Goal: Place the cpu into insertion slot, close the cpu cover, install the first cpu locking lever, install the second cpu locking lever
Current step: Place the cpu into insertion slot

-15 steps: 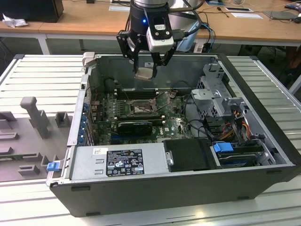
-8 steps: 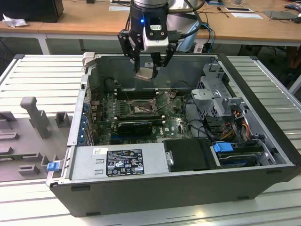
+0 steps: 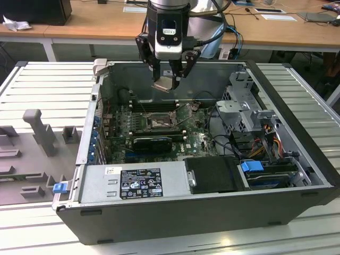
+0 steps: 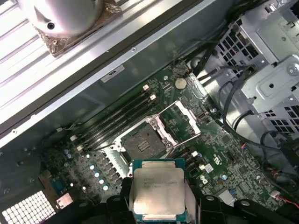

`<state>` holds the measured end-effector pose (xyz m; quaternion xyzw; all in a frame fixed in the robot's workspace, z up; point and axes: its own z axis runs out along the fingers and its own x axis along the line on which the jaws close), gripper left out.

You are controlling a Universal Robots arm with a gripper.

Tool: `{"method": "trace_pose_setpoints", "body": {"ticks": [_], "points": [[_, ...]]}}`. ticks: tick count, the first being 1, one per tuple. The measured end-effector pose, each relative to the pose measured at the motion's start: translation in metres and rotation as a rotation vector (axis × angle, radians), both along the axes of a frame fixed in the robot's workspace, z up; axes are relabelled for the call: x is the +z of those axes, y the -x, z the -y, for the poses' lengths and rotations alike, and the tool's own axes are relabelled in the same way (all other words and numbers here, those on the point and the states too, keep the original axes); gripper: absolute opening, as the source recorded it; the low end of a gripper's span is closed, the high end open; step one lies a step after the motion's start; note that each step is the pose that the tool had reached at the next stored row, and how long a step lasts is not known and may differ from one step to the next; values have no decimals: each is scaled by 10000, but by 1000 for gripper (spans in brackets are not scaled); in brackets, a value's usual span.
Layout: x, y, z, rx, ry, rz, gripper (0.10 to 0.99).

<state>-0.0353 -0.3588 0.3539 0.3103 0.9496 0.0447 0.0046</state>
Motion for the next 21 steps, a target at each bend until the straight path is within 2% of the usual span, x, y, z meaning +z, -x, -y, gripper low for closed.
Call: {"method": "trace_pose_setpoints", "body": {"ticks": [6,15,21], "points": [[-57,0,1,-203,30,-23,525],[-61,0,1,-1221,28,-23,525],[-63,0,1,-2282,27,-25,525]]}}
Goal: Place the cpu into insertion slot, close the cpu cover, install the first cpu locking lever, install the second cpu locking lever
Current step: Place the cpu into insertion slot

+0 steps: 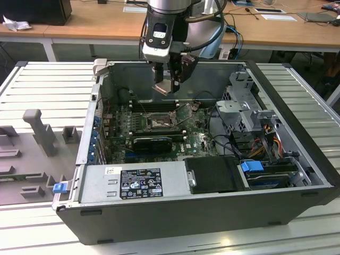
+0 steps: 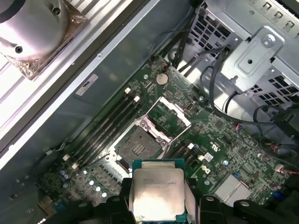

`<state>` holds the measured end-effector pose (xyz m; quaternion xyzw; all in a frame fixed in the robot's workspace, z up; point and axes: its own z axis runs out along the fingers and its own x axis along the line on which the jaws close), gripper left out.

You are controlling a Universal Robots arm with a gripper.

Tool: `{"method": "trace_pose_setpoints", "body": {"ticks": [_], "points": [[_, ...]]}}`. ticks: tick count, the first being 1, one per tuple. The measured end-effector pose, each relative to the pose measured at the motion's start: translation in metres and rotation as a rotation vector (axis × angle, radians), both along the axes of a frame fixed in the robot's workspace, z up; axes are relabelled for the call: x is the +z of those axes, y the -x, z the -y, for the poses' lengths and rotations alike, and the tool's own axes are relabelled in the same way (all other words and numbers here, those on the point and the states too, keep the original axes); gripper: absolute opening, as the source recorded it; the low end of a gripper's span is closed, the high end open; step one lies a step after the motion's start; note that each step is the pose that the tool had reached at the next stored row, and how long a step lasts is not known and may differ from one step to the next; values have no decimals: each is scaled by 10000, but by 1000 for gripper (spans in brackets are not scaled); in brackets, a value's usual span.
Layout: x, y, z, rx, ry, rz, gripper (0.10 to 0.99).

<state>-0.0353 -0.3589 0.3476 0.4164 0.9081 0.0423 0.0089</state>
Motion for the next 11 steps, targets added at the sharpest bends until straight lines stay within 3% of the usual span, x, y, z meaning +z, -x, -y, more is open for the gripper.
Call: {"method": "trace_pose_setpoints", "body": {"ticks": [11], "points": [[-2,0,0,-1443,0,0,525]]}}
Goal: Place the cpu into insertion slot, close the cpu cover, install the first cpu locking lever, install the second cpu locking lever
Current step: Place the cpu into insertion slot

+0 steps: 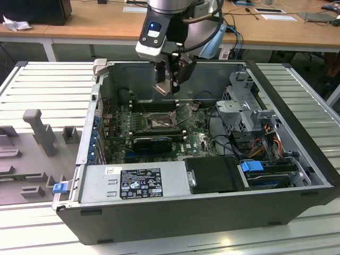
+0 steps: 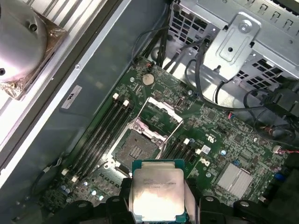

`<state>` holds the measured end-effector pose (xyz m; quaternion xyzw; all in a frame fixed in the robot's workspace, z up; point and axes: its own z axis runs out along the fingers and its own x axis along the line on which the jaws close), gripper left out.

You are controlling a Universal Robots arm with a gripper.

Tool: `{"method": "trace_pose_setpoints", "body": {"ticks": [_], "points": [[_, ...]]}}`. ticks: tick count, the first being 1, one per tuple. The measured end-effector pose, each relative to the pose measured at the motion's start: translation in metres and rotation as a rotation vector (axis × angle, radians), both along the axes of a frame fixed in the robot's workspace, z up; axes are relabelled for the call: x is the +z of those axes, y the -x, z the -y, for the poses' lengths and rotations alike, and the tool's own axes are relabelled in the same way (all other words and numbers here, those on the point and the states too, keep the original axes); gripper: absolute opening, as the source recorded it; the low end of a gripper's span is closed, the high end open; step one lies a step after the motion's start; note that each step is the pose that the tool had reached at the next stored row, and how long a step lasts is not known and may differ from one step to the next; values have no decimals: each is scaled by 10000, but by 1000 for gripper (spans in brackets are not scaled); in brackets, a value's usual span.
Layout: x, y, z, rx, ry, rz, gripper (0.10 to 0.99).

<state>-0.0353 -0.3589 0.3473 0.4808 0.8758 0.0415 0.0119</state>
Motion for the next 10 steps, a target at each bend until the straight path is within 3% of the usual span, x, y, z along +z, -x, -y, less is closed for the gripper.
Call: {"method": "trace_pose_setpoints", "body": {"ticks": [10], "points": [[-1,0,0,-763,0,0,525]]}}
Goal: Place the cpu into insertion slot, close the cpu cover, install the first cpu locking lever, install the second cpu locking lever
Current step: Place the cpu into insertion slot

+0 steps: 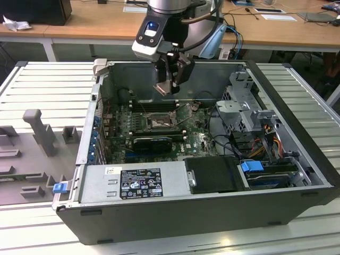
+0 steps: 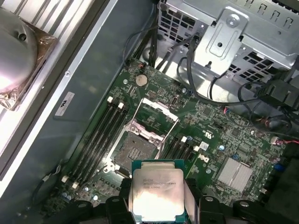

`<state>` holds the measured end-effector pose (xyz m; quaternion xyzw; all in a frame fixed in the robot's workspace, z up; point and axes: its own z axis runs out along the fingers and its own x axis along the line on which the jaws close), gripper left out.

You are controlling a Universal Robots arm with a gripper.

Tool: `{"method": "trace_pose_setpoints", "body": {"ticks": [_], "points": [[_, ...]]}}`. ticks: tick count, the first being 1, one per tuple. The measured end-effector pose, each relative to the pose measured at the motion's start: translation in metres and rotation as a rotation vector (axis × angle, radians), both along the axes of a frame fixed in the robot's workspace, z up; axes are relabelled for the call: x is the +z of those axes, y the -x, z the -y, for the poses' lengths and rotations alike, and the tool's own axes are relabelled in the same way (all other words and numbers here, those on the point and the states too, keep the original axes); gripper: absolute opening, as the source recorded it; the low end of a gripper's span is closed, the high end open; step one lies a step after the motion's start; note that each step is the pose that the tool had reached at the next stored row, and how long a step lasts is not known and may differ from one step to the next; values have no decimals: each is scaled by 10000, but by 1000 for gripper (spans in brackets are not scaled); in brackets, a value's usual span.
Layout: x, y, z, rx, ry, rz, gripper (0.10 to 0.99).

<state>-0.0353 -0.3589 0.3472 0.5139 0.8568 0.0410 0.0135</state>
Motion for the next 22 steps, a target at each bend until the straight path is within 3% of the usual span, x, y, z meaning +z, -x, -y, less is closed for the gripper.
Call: {"method": "trace_pose_setpoints", "body": {"ticks": [22], "points": [[-3,0,0,-1836,0,0,525]]}}
